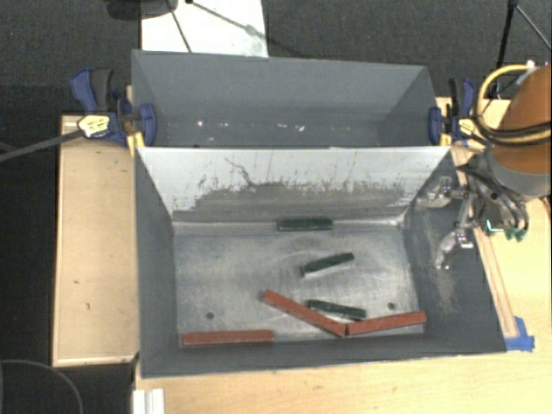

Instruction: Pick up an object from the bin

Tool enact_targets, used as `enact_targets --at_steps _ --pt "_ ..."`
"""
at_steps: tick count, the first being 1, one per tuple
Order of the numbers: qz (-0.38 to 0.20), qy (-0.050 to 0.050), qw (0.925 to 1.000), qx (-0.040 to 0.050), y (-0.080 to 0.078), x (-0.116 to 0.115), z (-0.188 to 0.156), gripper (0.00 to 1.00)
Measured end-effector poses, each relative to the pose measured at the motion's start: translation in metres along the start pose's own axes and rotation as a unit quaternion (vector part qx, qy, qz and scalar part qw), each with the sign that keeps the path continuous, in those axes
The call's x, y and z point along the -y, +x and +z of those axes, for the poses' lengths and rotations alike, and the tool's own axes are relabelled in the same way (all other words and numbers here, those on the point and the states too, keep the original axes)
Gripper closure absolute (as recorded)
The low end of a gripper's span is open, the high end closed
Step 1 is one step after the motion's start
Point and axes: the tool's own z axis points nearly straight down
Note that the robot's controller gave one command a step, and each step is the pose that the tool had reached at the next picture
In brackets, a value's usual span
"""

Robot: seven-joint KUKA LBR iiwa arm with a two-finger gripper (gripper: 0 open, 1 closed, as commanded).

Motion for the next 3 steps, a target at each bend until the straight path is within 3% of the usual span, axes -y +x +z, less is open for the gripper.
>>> enact_targets --at_steps 1,2,3 --pt "-0.002 0.001 1.0 0.0039 -0.002 -0.001 -0.005 0.0" --pt "0.001 0.001 1.0 0.0073 -0.002 -0.037 0.046 0.0" --pt "0.106 0.0 0.9943 0.0029 -0.01 -0.044 0.088 0.0"
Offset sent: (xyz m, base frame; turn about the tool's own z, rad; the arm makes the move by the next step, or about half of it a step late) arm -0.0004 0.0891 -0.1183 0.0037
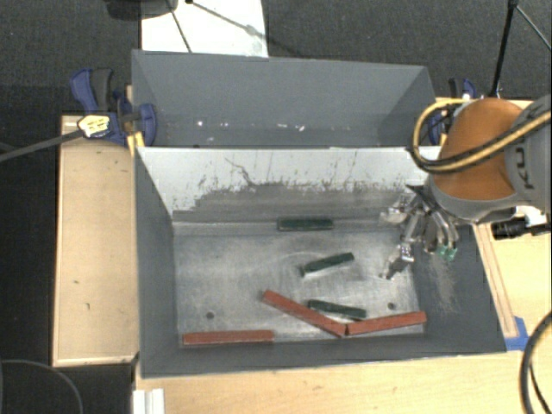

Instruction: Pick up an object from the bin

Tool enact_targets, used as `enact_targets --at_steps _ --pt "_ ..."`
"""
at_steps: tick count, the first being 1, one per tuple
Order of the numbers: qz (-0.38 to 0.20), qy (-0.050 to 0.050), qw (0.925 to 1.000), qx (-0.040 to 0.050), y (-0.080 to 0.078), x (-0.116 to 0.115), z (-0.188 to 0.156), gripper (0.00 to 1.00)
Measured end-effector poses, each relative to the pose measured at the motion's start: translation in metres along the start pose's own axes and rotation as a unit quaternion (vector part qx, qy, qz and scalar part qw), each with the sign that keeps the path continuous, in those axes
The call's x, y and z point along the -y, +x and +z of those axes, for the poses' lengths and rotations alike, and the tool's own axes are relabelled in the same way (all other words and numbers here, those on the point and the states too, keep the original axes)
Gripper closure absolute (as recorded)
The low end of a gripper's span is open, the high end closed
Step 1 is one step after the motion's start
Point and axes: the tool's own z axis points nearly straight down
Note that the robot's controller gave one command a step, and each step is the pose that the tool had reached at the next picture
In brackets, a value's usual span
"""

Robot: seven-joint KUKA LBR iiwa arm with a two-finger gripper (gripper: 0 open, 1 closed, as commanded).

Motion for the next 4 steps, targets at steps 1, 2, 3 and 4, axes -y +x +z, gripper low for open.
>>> enact_targets --at_steps 1,2,3,4 --pt "-0.075 0.002 0.9972 0.0044 0.074 -0.043 0.051 1.0" --pt "-0.076 -0.001 0.9969 0.0204 0.066 -0.046 0.048 0.0" --pt "-0.078 -0.001 0.9968 0.0203 0.066 -0.046 0.048 0.0" --pt "-0.097 -0.001 0.9953 0.0048 0.044 -0.102 0.05 1.0"
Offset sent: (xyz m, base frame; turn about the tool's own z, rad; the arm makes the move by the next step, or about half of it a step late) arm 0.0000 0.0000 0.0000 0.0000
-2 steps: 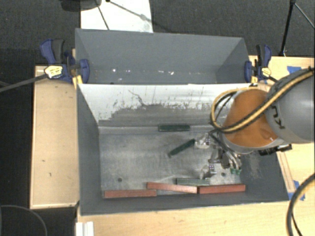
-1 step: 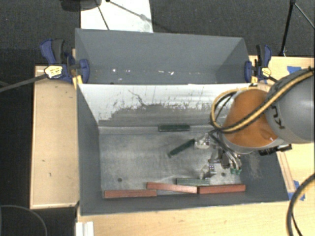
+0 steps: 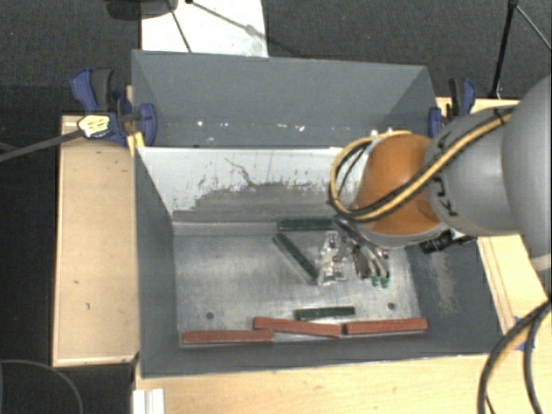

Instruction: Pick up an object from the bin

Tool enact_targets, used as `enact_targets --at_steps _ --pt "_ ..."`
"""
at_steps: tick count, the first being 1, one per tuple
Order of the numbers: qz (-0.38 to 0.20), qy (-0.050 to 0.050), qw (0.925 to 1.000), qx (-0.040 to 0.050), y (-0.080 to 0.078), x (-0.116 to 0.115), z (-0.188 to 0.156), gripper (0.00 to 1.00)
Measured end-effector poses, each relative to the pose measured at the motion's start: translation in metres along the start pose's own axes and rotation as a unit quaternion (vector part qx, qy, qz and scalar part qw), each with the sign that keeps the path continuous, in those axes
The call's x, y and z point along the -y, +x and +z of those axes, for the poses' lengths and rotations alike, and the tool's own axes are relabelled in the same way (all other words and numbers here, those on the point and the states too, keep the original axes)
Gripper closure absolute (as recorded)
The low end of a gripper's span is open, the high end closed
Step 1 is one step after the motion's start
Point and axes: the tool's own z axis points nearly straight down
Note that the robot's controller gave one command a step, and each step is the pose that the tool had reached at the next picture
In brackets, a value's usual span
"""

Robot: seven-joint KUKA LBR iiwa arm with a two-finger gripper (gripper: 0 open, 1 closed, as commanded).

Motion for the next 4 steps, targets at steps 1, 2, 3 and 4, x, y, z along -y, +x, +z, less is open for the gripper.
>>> enact_targets --at_steps 1,2,3,4 --pt "-0.001 0.0 1.0 0.0004 0.0 0.0 0.002 0.0" --pt "-0.002 0.0 1.0 0.0004 0.0 0.0 0.002 0.0" --pt "-0.029 -0.001 0.9996 0.0007 -0.01 -0.054 0.0 1.0" --pt "-0.03 -0.001 0.9995 0.0007 -0.01 -0.054 0.0 1.0"
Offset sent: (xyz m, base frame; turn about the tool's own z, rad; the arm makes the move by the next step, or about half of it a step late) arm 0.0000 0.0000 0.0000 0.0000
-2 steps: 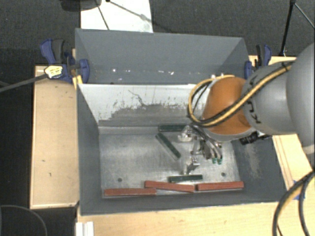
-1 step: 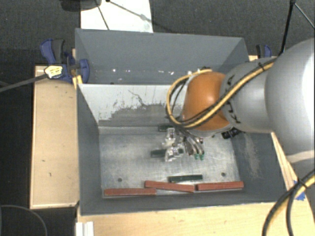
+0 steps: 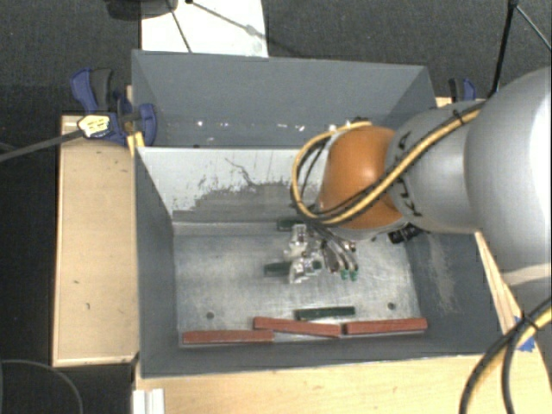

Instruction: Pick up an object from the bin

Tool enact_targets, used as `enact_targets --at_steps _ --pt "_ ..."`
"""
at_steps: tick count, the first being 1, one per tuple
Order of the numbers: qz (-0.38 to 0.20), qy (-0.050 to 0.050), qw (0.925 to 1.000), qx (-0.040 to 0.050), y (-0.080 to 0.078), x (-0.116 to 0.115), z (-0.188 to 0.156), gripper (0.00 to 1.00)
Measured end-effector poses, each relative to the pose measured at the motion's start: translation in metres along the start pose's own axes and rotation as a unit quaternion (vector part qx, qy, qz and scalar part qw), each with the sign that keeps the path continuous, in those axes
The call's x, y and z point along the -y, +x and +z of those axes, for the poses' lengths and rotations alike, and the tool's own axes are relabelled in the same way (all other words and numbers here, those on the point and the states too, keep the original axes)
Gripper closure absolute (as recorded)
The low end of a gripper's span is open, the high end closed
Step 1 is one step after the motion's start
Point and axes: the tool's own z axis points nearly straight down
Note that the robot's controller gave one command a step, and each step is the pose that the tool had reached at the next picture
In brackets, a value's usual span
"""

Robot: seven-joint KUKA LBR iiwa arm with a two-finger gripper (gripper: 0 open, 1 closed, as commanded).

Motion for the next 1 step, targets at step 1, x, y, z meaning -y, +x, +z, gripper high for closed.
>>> enact_targets --at_steps 1 --pt "0.001 0.001 1.0 -0.0027 0.014 0.0077 -0.168 1.0"
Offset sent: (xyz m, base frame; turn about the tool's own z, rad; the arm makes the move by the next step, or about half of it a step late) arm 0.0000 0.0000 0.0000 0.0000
